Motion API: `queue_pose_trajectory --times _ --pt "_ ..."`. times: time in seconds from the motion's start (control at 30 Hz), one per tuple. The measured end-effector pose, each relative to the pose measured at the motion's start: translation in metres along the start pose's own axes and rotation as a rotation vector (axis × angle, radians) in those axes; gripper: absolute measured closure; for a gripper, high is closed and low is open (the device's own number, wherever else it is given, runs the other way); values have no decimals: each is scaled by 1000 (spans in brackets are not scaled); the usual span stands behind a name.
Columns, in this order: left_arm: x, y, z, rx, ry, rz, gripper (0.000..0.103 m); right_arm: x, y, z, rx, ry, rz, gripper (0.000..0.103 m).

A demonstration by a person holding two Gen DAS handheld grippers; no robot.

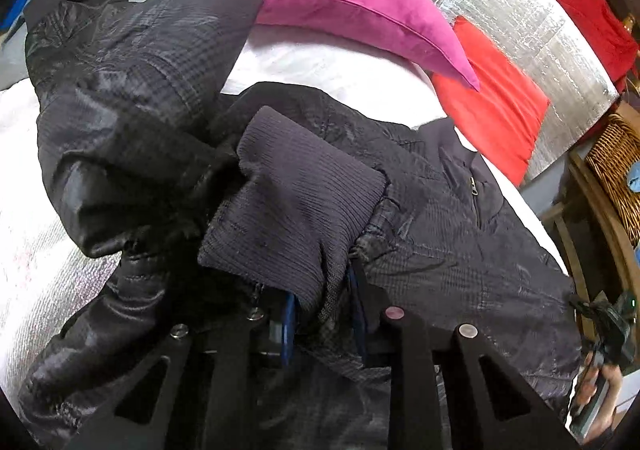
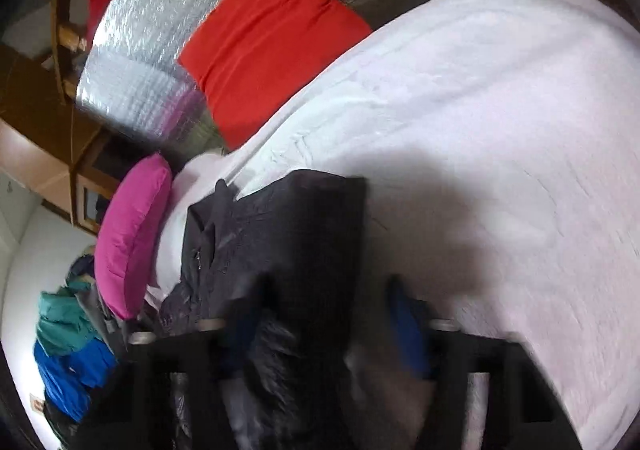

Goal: Fold large clothes

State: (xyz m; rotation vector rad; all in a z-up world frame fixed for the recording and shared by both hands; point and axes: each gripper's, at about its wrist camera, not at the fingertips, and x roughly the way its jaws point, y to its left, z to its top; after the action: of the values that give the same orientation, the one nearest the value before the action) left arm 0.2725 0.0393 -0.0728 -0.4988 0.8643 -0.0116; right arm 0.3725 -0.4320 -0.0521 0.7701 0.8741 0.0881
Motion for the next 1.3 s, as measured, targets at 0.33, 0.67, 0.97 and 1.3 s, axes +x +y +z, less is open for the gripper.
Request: queue_pose_trajectory --times 0.33,0.67,0.97,1.3 --pt "15 -24 -6 36 30 -31 76 -30 3 7 -139 -68 -239 40" --pt "18 -27 -2 55 54 -9 75 -54 19 -76 -205 64 -120 25" --pt "19 -36 -15 133 51 -13 74 -31 19 -87 -325 148 -268 77" --pt "20 -36 -16 158 30 -11 73 -88 17 -67 -96 -87 17 27"
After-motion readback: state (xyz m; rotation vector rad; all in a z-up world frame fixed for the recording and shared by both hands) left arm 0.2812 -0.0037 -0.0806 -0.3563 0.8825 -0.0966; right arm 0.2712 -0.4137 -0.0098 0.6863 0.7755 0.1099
